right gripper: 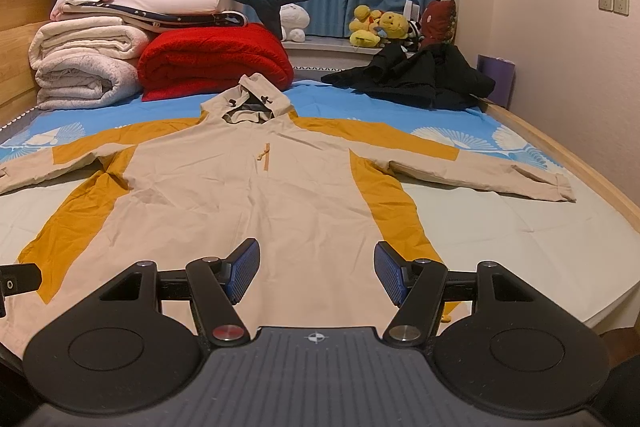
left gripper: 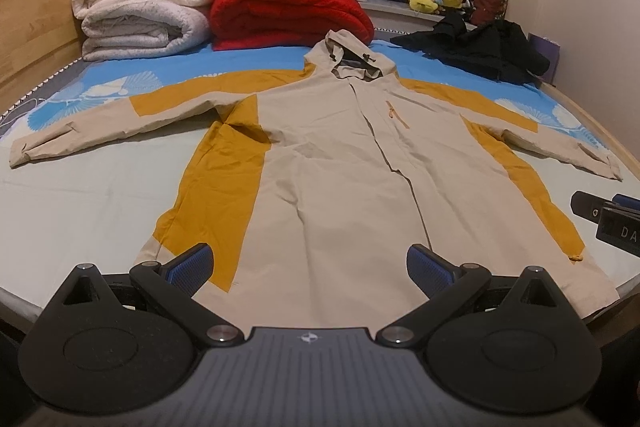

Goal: Fold large clothes

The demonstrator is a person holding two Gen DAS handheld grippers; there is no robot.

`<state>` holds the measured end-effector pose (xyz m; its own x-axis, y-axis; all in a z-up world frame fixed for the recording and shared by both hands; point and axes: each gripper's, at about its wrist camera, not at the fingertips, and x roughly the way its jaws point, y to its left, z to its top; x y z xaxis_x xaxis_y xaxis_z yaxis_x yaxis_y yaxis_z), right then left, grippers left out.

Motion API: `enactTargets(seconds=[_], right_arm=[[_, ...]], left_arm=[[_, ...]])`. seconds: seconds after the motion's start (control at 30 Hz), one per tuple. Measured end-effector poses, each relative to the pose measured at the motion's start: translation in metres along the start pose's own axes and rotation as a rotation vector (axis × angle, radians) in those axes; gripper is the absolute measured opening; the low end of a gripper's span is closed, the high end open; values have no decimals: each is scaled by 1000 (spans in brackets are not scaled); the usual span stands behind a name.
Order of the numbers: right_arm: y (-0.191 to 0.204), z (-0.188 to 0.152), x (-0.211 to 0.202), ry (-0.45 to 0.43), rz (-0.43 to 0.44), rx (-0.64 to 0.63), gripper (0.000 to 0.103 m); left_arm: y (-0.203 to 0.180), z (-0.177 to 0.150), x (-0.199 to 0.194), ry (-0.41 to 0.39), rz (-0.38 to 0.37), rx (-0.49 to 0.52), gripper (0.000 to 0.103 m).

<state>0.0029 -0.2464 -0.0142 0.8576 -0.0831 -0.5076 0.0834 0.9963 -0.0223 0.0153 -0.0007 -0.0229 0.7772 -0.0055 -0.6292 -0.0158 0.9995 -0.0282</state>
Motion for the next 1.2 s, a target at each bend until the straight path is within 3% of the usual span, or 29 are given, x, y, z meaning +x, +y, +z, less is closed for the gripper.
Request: enactTargets(seconds=[1.2], right_arm=[[-8, 2, 9, 28, -15, 45, 65]], left_arm=[[-5, 0, 5, 15, -9, 1, 101]])
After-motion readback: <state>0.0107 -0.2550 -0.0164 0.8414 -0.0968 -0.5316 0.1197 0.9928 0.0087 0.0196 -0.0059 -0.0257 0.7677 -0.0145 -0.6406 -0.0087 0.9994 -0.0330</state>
